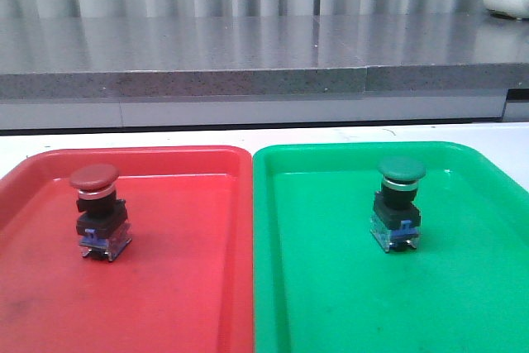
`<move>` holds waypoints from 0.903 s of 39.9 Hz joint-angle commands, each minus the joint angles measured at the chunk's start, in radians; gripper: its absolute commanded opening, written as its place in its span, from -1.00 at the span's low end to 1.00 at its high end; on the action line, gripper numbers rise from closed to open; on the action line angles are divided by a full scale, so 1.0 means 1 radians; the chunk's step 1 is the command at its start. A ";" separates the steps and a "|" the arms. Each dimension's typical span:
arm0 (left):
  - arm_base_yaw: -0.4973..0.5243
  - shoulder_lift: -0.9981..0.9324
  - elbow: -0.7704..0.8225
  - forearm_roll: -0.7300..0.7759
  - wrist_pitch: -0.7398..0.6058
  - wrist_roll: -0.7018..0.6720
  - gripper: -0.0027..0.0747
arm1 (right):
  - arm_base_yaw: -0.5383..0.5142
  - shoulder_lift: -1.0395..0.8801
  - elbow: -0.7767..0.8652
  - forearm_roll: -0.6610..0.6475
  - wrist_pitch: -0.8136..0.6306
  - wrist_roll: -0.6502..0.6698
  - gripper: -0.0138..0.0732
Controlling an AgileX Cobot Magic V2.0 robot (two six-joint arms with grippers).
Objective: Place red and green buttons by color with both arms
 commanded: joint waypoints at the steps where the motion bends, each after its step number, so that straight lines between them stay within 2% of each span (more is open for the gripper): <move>1: -0.007 -0.016 0.025 -0.009 -0.079 0.002 -0.98 | -0.029 -0.041 0.059 -0.010 -0.193 -0.004 -0.84; 12: -0.007 -0.016 0.025 -0.009 -0.079 0.002 -0.98 | -0.055 -0.116 0.213 -0.010 -0.327 -0.004 -0.84; 36: -0.007 -0.016 0.025 -0.009 -0.079 0.002 -0.98 | -0.076 -0.116 0.214 0.009 -0.314 0.000 -0.84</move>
